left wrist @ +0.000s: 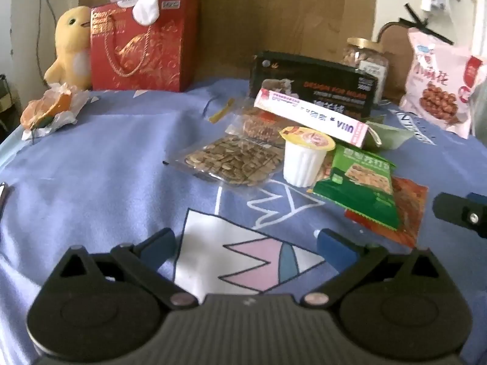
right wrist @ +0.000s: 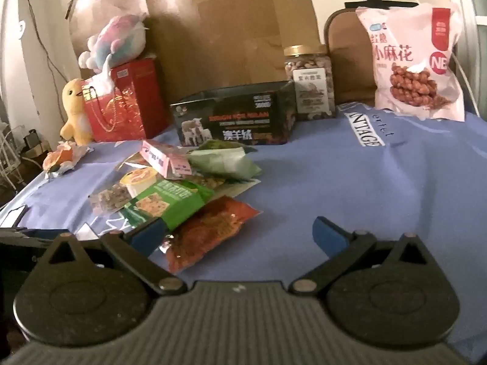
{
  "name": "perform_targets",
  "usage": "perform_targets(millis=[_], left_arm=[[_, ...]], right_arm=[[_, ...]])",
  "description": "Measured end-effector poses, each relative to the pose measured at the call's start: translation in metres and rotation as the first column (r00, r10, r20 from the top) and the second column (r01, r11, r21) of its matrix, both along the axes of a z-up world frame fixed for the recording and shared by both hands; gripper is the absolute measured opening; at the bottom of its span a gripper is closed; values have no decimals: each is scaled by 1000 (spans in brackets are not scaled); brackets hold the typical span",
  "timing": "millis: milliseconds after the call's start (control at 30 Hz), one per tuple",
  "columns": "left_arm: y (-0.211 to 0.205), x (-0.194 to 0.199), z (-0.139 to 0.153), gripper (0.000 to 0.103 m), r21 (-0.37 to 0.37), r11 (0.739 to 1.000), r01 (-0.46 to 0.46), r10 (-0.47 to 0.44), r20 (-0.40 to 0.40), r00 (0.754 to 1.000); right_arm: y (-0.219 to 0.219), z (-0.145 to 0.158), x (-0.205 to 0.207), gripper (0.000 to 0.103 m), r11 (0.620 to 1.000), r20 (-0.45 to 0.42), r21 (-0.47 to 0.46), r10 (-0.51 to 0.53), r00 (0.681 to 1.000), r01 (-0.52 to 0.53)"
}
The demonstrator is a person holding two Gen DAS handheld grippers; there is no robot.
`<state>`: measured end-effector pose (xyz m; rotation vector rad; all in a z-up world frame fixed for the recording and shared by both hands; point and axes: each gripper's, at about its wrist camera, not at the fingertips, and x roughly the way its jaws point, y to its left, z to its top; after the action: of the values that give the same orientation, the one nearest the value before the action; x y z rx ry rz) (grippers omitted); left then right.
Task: Organize snacks
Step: 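Move the left tool toward the green biscuit packet in the snack pile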
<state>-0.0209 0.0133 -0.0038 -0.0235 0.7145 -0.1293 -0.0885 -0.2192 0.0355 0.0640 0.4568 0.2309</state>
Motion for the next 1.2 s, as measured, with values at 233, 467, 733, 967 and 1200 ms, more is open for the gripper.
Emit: perform_targets(millis=[233,467,733,967,1200], left_arm=[[2,-11,-3,103,34,997,66,-67,30,997],[5,-16,-3,103,12,998,64,-64,46,997],[25,-21,12,103,-60,998,34,-25,135,991],[33,-17,15,103,-116,992,43,-29,118,993],[32,-15,20,103,-201,972,121,-102,106,989]], right_arm=[[-22,-10,29,98,1000,12,-17,23,1000,-22],[-16,-6,31,82,997,28,-58,58,998,-56],[-2,-3,36,64,981,24,-121,156,987,-152],[10,5,45,60,968,47,-133,219,975,-211],[27,-6,59,80,941,-4,-208,272,962,-267]])
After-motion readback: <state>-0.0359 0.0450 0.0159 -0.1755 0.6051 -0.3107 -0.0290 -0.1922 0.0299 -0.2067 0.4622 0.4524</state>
